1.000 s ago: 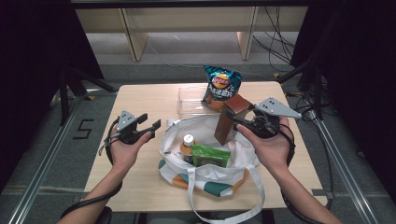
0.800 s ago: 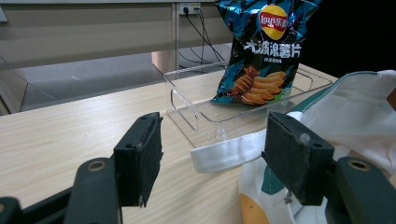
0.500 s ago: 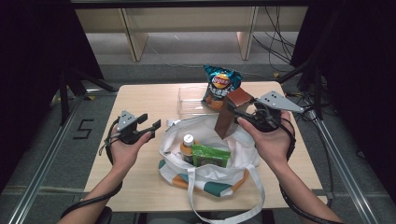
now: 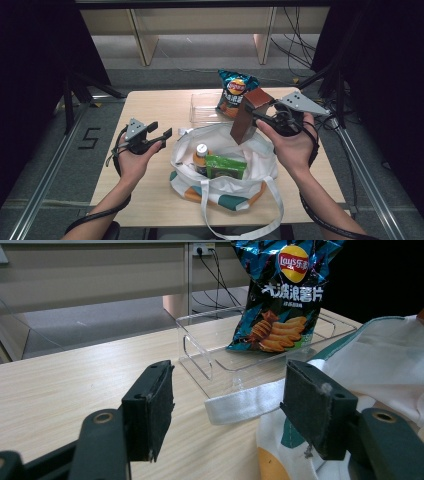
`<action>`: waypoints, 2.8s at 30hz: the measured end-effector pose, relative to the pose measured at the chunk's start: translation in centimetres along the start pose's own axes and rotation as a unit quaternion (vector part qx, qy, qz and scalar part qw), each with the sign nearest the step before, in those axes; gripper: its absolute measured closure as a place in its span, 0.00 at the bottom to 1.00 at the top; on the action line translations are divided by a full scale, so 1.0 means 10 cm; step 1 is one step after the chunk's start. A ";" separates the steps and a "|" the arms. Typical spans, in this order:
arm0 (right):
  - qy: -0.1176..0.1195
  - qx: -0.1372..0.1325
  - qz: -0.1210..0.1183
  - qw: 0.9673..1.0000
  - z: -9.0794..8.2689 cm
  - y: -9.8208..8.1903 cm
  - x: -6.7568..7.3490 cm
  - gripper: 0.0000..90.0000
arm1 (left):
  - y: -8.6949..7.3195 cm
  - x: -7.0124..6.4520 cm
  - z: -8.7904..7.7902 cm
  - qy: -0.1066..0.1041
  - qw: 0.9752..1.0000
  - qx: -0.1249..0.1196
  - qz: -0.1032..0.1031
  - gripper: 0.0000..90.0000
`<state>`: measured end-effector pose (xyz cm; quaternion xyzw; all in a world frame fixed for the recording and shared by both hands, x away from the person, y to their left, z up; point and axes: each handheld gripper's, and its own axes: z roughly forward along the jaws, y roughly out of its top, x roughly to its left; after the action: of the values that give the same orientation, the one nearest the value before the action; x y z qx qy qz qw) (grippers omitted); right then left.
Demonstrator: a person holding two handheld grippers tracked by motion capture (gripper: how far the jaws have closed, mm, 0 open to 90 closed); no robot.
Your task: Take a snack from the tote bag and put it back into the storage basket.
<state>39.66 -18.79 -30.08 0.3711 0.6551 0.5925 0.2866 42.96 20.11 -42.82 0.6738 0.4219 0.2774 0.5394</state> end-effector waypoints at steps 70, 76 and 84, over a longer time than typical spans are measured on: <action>-0.068 -0.025 -0.003 0.997 0.30 0.28 -0.36 0.43 | 0.00 0.00 0.00 0.001 1.000 -0.004 -0.001 0.40; -0.073 -0.020 -0.003 0.997 0.37 0.25 -0.37 0.43 | 0.00 0.01 0.00 -0.001 1.000 -0.007 -0.003 0.40; -0.080 -0.019 -0.003 0.997 0.42 0.23 -0.41 0.43 | 0.00 0.00 0.00 0.001 1.000 -0.005 -0.001 0.40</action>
<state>45.72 -19.81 -28.58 0.4100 0.6200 0.5722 0.3465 42.94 20.12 -42.77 0.6700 0.4222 0.2797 0.5428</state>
